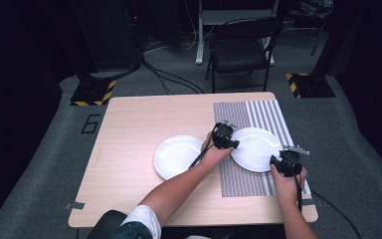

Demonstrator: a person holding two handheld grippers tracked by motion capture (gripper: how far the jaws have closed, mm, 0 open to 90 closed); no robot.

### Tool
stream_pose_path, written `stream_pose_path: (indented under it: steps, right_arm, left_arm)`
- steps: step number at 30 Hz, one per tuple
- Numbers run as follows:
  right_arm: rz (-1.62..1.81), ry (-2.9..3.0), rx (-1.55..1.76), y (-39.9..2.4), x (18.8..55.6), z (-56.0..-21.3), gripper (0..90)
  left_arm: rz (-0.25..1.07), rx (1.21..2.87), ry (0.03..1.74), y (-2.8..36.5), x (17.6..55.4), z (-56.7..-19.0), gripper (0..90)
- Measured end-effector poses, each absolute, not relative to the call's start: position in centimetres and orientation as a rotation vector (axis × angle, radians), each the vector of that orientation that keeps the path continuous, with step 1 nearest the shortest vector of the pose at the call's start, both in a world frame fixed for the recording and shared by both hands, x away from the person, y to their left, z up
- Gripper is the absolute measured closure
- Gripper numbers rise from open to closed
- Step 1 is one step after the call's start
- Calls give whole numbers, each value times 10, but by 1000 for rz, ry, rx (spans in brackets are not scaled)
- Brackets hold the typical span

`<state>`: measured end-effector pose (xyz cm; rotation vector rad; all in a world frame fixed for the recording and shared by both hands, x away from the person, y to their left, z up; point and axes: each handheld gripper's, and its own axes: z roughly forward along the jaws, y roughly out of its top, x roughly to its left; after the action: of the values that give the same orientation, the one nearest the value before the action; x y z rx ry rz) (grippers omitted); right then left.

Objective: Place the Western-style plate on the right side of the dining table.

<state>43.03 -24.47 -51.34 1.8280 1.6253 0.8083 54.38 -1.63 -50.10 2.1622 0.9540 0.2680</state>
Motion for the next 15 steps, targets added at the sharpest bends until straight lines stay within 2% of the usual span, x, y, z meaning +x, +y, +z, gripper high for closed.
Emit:
stream_pose_path:
  steps: [15]
  right_arm:
    - [828, 1630, 1851, -246, 430, -515, 500]
  left_arm:
    - [256, 2165, 975, -18, 543, -507, 535]
